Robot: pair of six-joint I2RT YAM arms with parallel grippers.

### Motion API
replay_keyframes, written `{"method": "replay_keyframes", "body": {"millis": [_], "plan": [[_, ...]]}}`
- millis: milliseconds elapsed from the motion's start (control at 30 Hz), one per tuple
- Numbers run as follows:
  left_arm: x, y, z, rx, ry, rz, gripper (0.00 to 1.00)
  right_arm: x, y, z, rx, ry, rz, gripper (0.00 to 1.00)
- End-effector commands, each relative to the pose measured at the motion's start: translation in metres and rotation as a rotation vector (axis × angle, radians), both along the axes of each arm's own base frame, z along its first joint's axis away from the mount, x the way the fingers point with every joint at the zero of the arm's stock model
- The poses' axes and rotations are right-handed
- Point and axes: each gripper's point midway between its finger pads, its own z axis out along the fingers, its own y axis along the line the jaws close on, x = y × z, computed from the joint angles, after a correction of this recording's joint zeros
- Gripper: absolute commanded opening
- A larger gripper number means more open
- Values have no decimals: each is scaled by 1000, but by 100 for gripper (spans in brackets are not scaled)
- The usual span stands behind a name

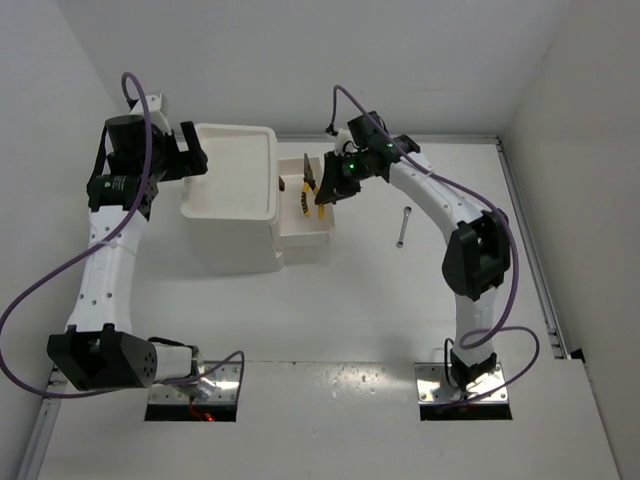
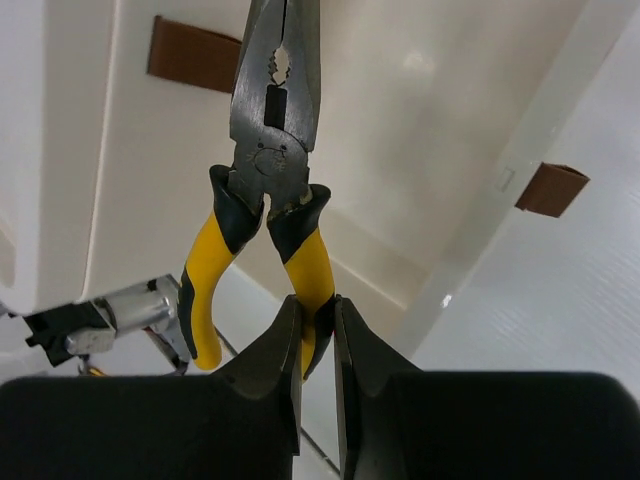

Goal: Sort the tools into containers

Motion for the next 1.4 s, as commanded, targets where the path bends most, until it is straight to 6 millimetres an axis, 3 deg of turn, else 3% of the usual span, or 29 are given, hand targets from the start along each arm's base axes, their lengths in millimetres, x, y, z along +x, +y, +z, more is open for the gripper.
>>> {"method": "replay_keyframes", "body": {"millis": [0, 200, 233, 333, 367, 400, 500, 567, 600, 667, 733, 800, 867, 1000, 1100, 1233, 1367], "plan": [[5, 1, 12, 3, -36, 10, 99, 24, 19, 30, 92, -50, -58, 0], [6, -3, 8, 0, -28, -18, 99, 28, 29, 10, 82, -19, -42, 0], [6, -5, 4, 3, -18, -31, 99, 30, 30, 14, 91, -34, -41, 13], [8, -5, 0, 3, -9, -31, 99, 33, 33, 16, 103, -42, -34, 26], [8, -5, 0, 3, -9, -31, 99, 34, 34, 20, 108, -51, -34, 38], [8, -3, 0, 6, -9, -23, 99, 31, 38, 20, 108, -51, -23, 44], [10, -3, -3, 6, 1, -23, 99, 30, 39, 40, 134, -100, -8, 55], [9, -3, -5, 5, 10, -23, 99, 29, 38, 54, 142, -141, 6, 55], [9, -3, -5, 5, 10, -23, 99, 27, 36, 74, 156, -191, 17, 55], [10, -5, -12, -2, 28, -34, 99, 27, 29, 91, 142, -264, 23, 55], [10, -7, -12, 1, 27, -51, 97, 37, 1, 104, 94, -315, -44, 55], [10, -12, -18, -5, 45, -69, 89, 55, -34, 86, 19, -303, -140, 55], [13, -11, -23, -3, 59, -61, 84, 59, -63, 71, -44, -268, -193, 55], [17, -12, -38, 3, 119, -55, 74, 74, -119, 8, -221, -173, -274, 51], [20, -15, -47, 25, 141, -57, 71, 73, -130, -20, -266, -164, -257, 49], [22, -12, -51, 34, 151, -40, 57, 79, -134, -49, -311, -159, -240, 49], [21, -8, -53, 51, 161, -27, 40, 81, -117, -74, -299, -118, -194, 52]]}}
